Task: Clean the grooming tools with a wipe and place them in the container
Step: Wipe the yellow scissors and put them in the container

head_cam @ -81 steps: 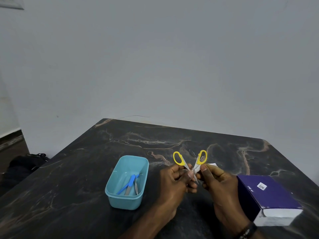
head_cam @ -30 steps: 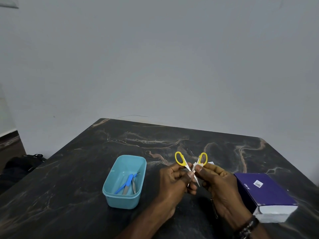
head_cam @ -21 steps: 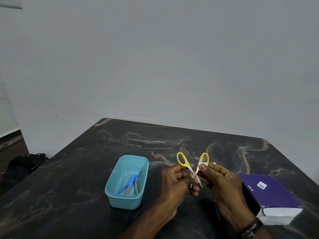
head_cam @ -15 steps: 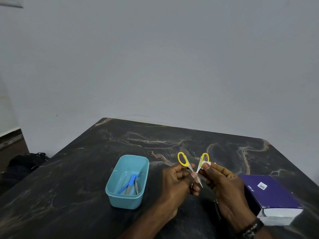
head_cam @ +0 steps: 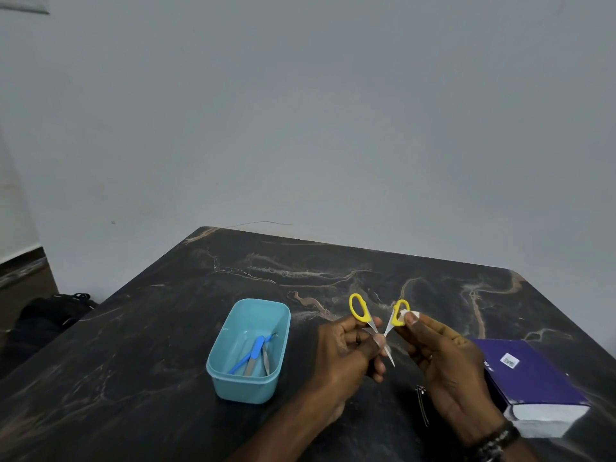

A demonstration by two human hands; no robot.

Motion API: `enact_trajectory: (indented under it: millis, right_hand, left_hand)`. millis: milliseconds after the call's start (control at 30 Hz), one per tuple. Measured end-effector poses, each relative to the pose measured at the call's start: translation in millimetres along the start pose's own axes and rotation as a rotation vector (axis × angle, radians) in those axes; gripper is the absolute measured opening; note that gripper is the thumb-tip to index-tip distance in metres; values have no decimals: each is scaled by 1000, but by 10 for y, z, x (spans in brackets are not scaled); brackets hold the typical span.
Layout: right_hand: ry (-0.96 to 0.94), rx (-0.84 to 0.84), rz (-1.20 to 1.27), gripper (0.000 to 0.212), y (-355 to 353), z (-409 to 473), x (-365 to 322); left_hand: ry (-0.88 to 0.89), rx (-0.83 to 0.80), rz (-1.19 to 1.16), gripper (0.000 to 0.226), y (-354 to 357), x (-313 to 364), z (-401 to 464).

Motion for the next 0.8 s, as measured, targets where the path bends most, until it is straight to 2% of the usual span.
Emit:
enact_trajectory:
  millis: [300, 500, 633, 800]
  right_hand:
    - [99, -87, -138, 31, 122, -72, 90]
    - [35, -12, -70, 11, 31, -12, 20]
    - [10, 2, -42, 13, -4, 14, -22]
    - [-9, -2, -28, 27, 17, 16, -32]
  left_hand:
    - [4, 12, 25, 18, -19, 6, 4]
    - [-10, -9, 26, 20, -11, 3, 16]
    - [-39, -31, 53, 21, -12, -14, 5]
    - [-91, 91, 11, 13, -55, -41, 11]
Point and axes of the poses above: each hand's wrist, its own z-axis towards the middle knuckle, its own y-axis out of the palm, x = y × z, the point moved 6 cm from there along z, towards the middle knuckle, and after that the axes turned 15 degrees about z, right-handed, at the moved point
